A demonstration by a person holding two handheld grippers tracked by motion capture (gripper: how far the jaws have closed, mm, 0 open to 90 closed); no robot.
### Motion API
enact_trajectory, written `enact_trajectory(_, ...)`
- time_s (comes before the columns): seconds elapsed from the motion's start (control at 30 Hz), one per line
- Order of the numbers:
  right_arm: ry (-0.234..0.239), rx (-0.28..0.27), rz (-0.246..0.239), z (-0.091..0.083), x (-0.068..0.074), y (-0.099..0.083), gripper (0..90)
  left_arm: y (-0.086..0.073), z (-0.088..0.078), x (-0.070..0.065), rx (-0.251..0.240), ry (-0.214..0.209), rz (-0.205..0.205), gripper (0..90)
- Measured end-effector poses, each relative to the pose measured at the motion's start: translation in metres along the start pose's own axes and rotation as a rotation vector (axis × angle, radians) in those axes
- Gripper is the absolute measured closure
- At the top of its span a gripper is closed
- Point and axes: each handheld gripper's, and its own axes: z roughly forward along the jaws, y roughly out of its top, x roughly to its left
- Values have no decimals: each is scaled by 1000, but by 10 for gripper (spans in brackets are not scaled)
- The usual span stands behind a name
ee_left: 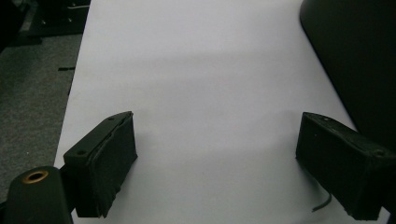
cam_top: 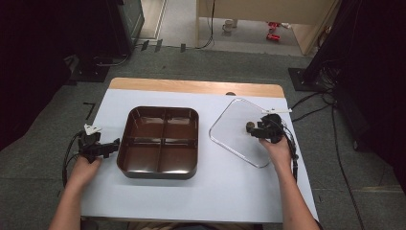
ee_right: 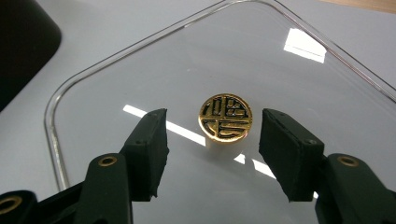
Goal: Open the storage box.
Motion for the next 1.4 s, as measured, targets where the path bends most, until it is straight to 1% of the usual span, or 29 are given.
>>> enact_trajectory(0.13,11,-9,-11,-5,5,-2,403,0,0,0,0,0,0,121)
enact_trajectory(0.17,13,-13,-25,-8,9,-3,395,0,0,0,1,0,0,121)
enact_trajectory(0.2,13,-13,-25,-8,9,-3,395,0,0,0,1,0,0,121)
enact_trajectory(0.23,20,-19,-38,-11,13,-5,398,0,0,0,1,0,0,121)
enact_trajectory(0.33,41,-25,-59,-14,19,-6,403,0,0,0,1,-1,0,121)
enact_trajectory(0.43,61,-38,-65,-17,25,-6,403,0,0,0,1,0,0,121)
enact_trajectory(0.47,61,-38,-65,-17,25,-6,403,0,0,0,1,0,0,121)
enact_trajectory(0.5,68,-44,-75,-19,30,-7,400,0,0,0,1,-1,0,121)
enact_trajectory(0.7,105,-59,-100,-25,46,-13,371,0,0,0,1,0,0,121)
enact_trajectory(0.73,105,-59,-100,-25,46,-13,371,0,0,0,1,0,0,121)
enact_trajectory(0.77,110,-60,-107,-26,49,-14,363,0,0,0,1,-1,0,121)
enact_trajectory(0.83,121,-57,-122,-27,55,-16,346,0,0,0,1,0,0,121)
enact_trajectory(0.87,137,-67,-133,-28,61,-18,339,0,0,0,1,0,0,121)
enact_trajectory(0.9,142,-66,-136,-28,64,-19,336,0,0,0,1,0,0,121)
enact_trajectory(0.93,142,-66,-136,-28,64,-19,336,0,0,0,1,0,0,121)
enact_trajectory(0.97,147,-59,-146,-28,69,-21,336,0,0,0,1,0,0,121)
enact_trajectory(1.0,147,-59,-146,-28,69,-21,336,0,0,0,1,0,0,121)
enact_trajectory(1.03,145,-59,-157,-28,73,-22,336,0,0,0,1,0,0,121)
enact_trajectory(1.1,156,-59,-156,-26,76,-24,334,0,0,0,1,0,0,121)
enact_trajectory(1.13,165,-49,-151,-24,79,-26,331,0,0,0,1,0,0,121)
enact_trajectory(1.27,183,-43,-179,-18,89,-32,332,0,0,0,1,0,0,121)
enact_trajectory(1.4,179,-28,-193,-11,99,-37,335,0,0,0,1,0,0,121)
